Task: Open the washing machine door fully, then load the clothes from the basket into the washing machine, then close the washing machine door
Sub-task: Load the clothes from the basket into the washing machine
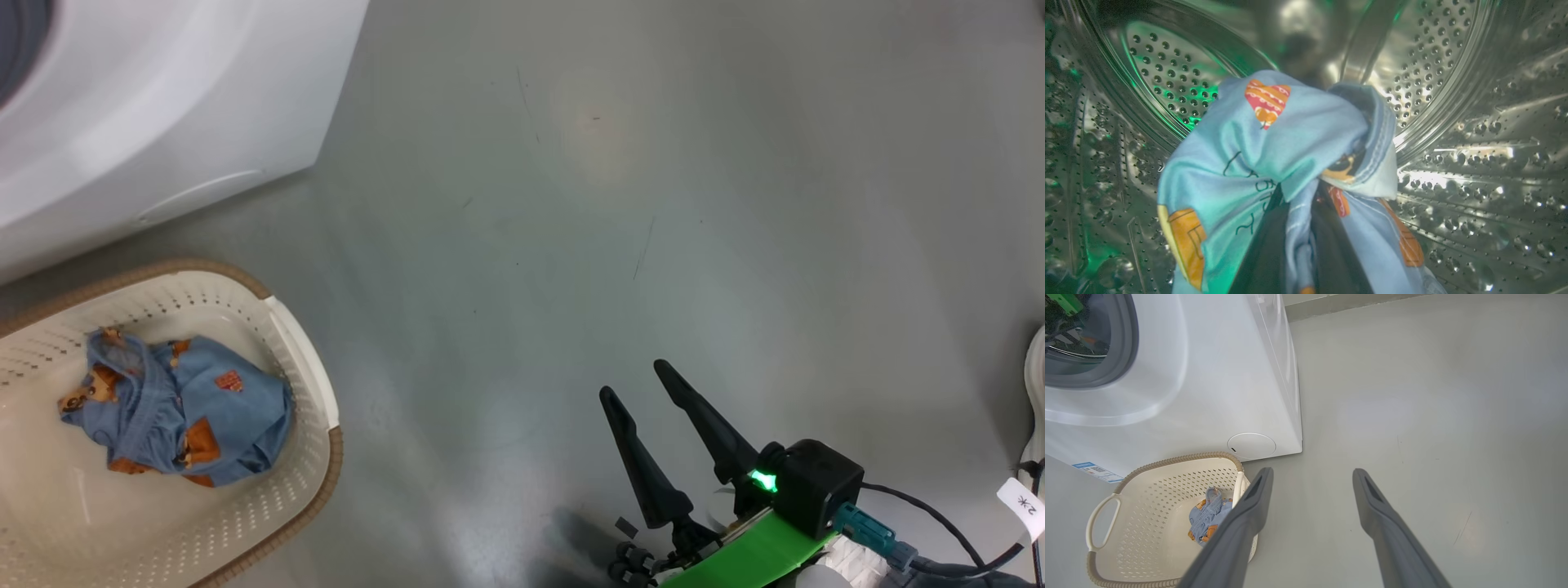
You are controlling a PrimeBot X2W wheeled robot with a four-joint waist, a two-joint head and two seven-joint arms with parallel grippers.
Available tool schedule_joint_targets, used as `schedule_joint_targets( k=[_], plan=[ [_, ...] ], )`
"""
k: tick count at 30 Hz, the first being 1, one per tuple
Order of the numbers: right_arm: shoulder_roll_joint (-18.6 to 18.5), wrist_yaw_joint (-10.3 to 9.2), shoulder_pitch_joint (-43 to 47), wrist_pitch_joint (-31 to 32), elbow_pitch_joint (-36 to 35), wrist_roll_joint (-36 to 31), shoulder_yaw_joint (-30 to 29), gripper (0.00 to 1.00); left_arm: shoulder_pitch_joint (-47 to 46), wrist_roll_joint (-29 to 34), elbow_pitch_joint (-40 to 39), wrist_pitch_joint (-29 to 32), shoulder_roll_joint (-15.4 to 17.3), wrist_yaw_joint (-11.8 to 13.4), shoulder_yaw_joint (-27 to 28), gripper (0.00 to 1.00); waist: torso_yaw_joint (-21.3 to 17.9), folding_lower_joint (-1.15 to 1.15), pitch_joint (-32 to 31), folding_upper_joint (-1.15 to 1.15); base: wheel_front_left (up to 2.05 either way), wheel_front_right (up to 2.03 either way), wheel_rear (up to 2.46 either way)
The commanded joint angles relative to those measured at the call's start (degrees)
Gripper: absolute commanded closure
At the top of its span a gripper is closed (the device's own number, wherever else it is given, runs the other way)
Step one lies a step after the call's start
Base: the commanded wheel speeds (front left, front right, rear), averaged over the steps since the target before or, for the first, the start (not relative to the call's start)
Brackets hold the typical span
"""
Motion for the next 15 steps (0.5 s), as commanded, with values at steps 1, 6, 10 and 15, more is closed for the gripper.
schedule_joint_targets(
  k=[1, 6, 10, 15],
  plan=[
    [-0.52, 0.35, -0.10, -0.28, -1.06, 0.81, 1.13, 0.00, -0.80, 0.87, -1.09, -0.34, 2.77, 0.18, 0.32, 1.00, 0.02, 0.00, -0.11, 0.00, 0.00, 0.00, 0.00],
    [-0.52, 0.35, 0.21, -0.28, -0.66, 1.68, 1.49, 0.00, -1.90, 2.99, 5.35, 1.71, 2.47, 0.67, -2.51, 0.67, 0.13, 0.00, -1.15, 0.00, 0.00, 0.00, 0.00],
    [-0.52, 0.35, 0.32, -0.28, -0.37, 1.91, 1.17, 0.00, -3.31, 3.75, 8.30, 3.14, 1.80, 1.36, -3.82, 0.00, 0.55, 0.00, -1.86, 0.00, 0.00, 0.00, 0.00],
    [-0.52, 0.35, 0.30, -0.28, -0.12, 1.98, 0.69, 0.00, -3.87, 4.16, 11.39, 4.04, 0.35, 3.19, -4.81, 0.00, 1.35, 0.00, -3.57, 0.00, 0.00, 0.00, 0.00]
  ],
)
